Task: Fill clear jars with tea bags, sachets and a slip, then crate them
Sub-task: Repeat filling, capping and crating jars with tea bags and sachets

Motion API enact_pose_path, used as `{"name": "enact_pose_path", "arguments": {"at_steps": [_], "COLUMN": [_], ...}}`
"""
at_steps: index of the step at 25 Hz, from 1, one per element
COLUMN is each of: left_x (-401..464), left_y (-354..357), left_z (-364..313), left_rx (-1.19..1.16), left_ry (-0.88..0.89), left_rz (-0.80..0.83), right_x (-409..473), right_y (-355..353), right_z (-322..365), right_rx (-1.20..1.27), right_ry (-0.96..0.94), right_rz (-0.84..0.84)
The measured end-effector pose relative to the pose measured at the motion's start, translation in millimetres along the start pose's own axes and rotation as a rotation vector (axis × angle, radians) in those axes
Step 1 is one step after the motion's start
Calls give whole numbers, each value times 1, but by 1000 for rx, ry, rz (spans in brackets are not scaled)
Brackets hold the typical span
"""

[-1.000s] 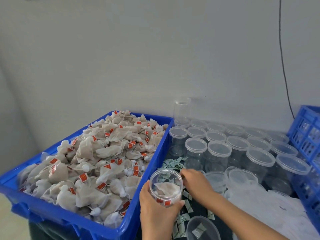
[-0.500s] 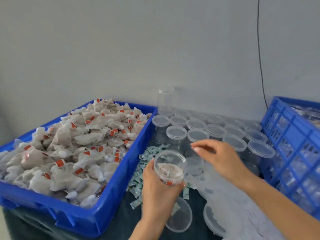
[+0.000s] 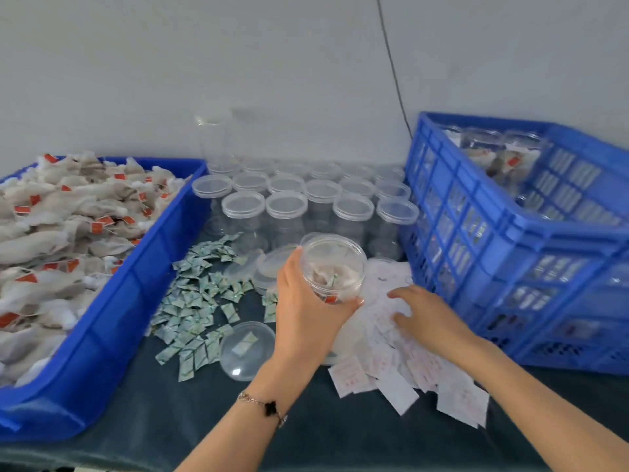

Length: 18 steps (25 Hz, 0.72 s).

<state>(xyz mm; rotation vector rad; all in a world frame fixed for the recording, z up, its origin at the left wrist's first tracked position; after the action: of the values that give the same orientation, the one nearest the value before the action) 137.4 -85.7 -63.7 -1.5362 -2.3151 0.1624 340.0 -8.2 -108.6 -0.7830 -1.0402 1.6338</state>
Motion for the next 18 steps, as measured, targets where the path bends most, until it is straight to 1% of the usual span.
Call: {"name": "enact_pose_path", "arguments": {"at_steps": [3,6,8,9,11,13,14,15,18], "left_x": [-1,-2,-2,-2,-1,-1,-1,-2,-2], "left_y": [11,10,3,0,-4,-4,-3,-2,1], "left_z": [-3,-3,0,2,4,5,5,4,6], "left_rx": [4,30,48,60,77,78,83,86,91], "left_ry": [10,24,18,16,11,9,8,9,19], "left_rz": [43,69,71,68,65,69,73,77,93], "right_x": [0,5,4,2,-7,-16,-20,-22,-17], "right_y": [28,45,52,52,39,18,6,0,-12], "right_z": [6,7,5,6,14,21,24,26,21], "right_rx": [-166,-481,-568,-569,-511,-379,-341,-312,-280], "right_ry": [-32,-111,-130,-154,-188,-238,-206,-221,-155], "right_rz": [91,123,105,68,-84,-270,-317,-325,-302]}}
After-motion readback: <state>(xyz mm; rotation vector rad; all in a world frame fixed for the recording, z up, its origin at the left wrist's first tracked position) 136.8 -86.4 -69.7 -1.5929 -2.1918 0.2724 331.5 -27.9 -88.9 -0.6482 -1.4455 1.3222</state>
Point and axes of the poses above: each hand's wrist, its own x-axis towards the middle knuckle, its own y-axis out of the palm, z = x × y, the point moved 7 cm from there along x, towards the middle knuckle
